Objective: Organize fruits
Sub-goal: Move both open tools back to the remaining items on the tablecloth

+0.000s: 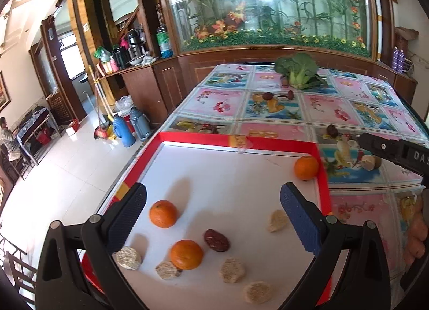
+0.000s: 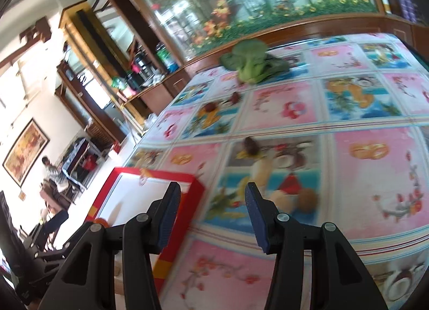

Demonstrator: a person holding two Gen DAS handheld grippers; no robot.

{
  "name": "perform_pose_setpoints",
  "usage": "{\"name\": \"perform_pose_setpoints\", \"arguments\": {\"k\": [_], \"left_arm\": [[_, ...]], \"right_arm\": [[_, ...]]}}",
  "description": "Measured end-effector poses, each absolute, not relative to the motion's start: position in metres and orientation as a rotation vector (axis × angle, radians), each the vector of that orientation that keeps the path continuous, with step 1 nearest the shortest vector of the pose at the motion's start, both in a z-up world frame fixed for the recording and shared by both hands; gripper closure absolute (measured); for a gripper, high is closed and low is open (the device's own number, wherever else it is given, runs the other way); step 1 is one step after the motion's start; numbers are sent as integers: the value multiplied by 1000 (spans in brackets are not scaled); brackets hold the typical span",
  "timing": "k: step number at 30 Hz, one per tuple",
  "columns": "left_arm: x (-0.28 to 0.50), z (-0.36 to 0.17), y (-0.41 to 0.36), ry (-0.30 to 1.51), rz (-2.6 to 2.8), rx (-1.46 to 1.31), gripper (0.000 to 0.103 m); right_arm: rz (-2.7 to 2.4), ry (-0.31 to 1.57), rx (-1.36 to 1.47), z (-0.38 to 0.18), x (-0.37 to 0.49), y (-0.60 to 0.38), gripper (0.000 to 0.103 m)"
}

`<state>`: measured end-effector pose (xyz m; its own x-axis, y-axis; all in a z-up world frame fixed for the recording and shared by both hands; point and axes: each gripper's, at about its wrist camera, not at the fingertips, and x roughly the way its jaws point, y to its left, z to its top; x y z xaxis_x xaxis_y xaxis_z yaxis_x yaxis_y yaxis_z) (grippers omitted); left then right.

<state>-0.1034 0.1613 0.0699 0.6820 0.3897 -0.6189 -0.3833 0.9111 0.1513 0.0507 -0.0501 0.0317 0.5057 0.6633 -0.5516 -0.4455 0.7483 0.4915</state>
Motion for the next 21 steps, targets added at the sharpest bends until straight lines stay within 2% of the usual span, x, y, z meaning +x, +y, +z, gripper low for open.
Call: {"name": "perform_pose_setpoints", "arguments": {"k": [10,21], "left_arm": [[-68,71,88,758,157,31,3],[-8,52,33,778,-64,84,3]], "right_arm": [[566,866,461,19,82,-117,54],[505,922,537,9,93,-142,54]]}}
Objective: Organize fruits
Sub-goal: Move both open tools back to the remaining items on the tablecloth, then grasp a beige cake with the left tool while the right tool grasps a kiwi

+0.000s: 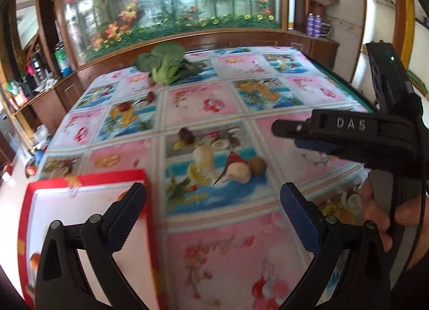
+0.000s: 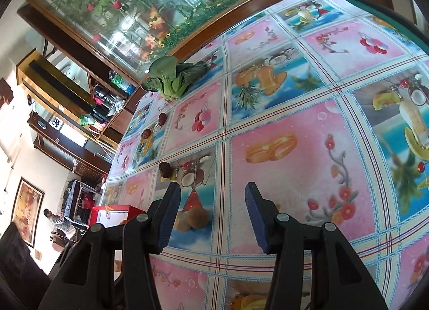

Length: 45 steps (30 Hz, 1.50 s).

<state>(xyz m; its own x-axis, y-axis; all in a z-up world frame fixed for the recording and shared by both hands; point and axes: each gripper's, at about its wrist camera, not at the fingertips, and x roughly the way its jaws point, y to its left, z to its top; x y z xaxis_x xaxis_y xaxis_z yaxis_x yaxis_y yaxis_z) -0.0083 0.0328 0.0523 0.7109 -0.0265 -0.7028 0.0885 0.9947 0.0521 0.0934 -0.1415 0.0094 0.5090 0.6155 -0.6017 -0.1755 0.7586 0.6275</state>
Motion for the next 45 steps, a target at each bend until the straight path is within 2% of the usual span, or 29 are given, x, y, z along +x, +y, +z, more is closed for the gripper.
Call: {"name": "perform_pose_setpoints", "arguments": {"k": [11,19,23,31,36,38,41,45], "left_arm": [[45,24,44,851,70,112,3],[27,25,37,859,102,232,3],[17,20,44,912,92,188,3],[-3,31,34,863,64,245,3],[-1,29,35,878,51,225,3],[1,28,38,886,47,206,3],[1,28,40,893,48,189,3],[2,27,39,893,47,196,3]], "right_arm": [[513,939,546,7,97,-139,54],[521,947,528,7,96,-134,54],[546,952,504,8,95,-127,54],[594,968,402,4,92,-101,54],[584,986,366,-2,95,-93,64],[580,989,348,-2,95,-91,74],[552,971,248,0,92,-82,81],[548,954,118,2,88,-74,82]]}}
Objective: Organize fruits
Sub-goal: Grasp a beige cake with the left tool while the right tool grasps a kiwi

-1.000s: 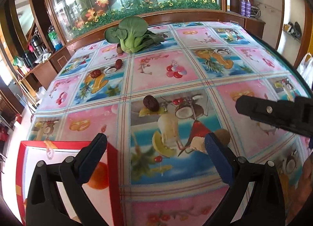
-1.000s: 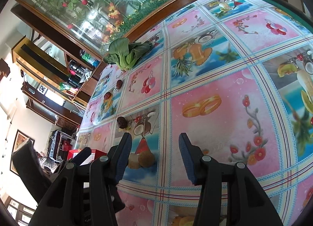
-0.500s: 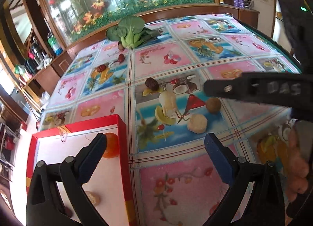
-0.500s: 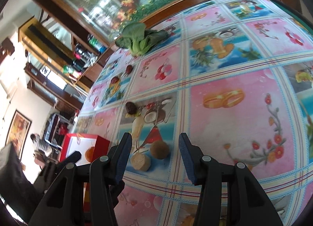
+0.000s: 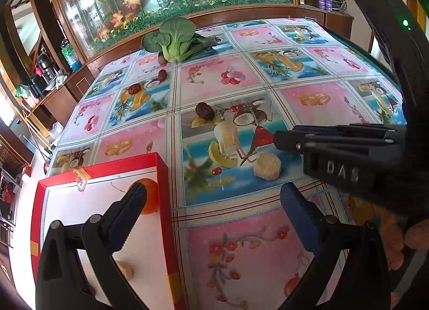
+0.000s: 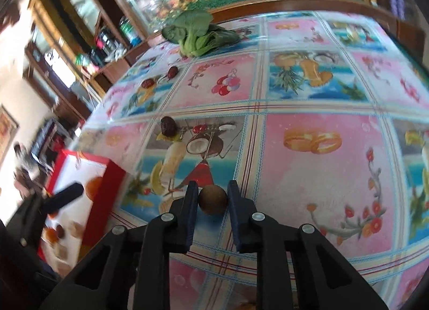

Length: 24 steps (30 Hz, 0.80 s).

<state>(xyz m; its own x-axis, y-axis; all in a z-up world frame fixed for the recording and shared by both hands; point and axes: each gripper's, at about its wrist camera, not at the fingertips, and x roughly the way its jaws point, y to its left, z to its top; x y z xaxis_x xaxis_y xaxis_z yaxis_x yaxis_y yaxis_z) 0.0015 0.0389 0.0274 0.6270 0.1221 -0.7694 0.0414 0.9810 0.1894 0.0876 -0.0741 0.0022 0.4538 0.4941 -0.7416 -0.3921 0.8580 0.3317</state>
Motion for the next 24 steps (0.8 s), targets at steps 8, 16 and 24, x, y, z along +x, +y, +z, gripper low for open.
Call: {"name": "perform_pose_setpoints", "arguments": {"k": [8,16,24], "left_arm": [[11,25,27,889,19,221,3],[36,7,21,957,-49,133,28],[36,7,19,949,-102,86,68]], "right_arm": [[439,963,147,2,100,-104,83],[401,967,191,1,101,-116,82],[398,958,159,3,100,-110,82]]}}
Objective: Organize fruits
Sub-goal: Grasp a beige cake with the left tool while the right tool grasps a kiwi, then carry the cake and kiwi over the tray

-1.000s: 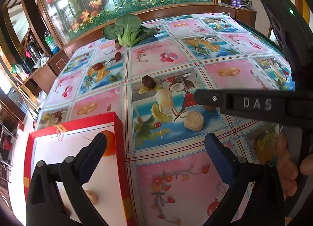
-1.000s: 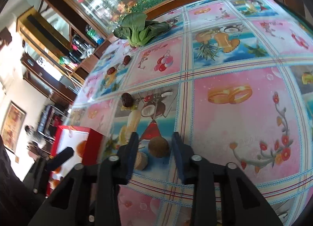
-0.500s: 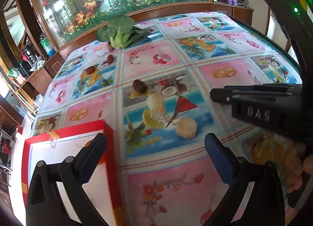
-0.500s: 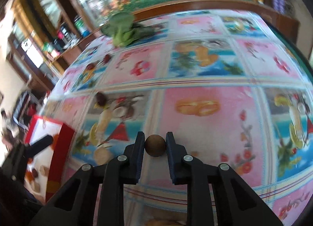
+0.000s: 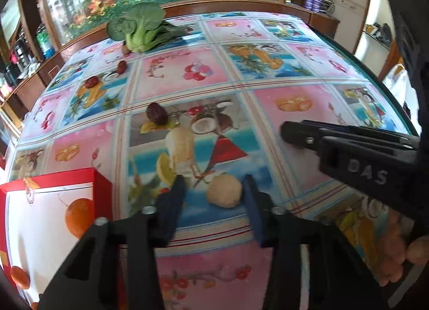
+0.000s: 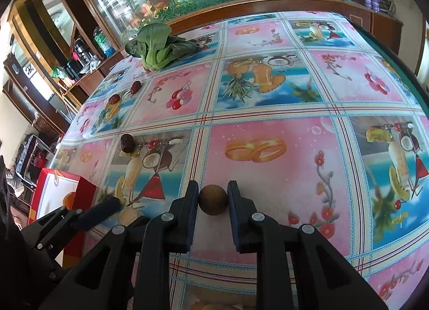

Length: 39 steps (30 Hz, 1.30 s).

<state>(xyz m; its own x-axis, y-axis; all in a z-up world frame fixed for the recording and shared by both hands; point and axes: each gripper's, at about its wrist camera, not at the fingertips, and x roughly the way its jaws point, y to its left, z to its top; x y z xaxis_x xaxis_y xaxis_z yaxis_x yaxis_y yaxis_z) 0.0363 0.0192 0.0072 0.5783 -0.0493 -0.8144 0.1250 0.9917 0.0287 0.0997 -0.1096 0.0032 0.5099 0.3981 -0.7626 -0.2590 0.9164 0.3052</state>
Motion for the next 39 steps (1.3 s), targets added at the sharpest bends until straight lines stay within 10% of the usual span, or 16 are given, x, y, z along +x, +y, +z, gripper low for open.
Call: {"name": "perform_pose_setpoints", "arguments": {"k": [39], "left_arm": [[-149,71,197,708,261,-86,74]], "right_arm": [[721,666,146,46,-27,-11,83]]}}
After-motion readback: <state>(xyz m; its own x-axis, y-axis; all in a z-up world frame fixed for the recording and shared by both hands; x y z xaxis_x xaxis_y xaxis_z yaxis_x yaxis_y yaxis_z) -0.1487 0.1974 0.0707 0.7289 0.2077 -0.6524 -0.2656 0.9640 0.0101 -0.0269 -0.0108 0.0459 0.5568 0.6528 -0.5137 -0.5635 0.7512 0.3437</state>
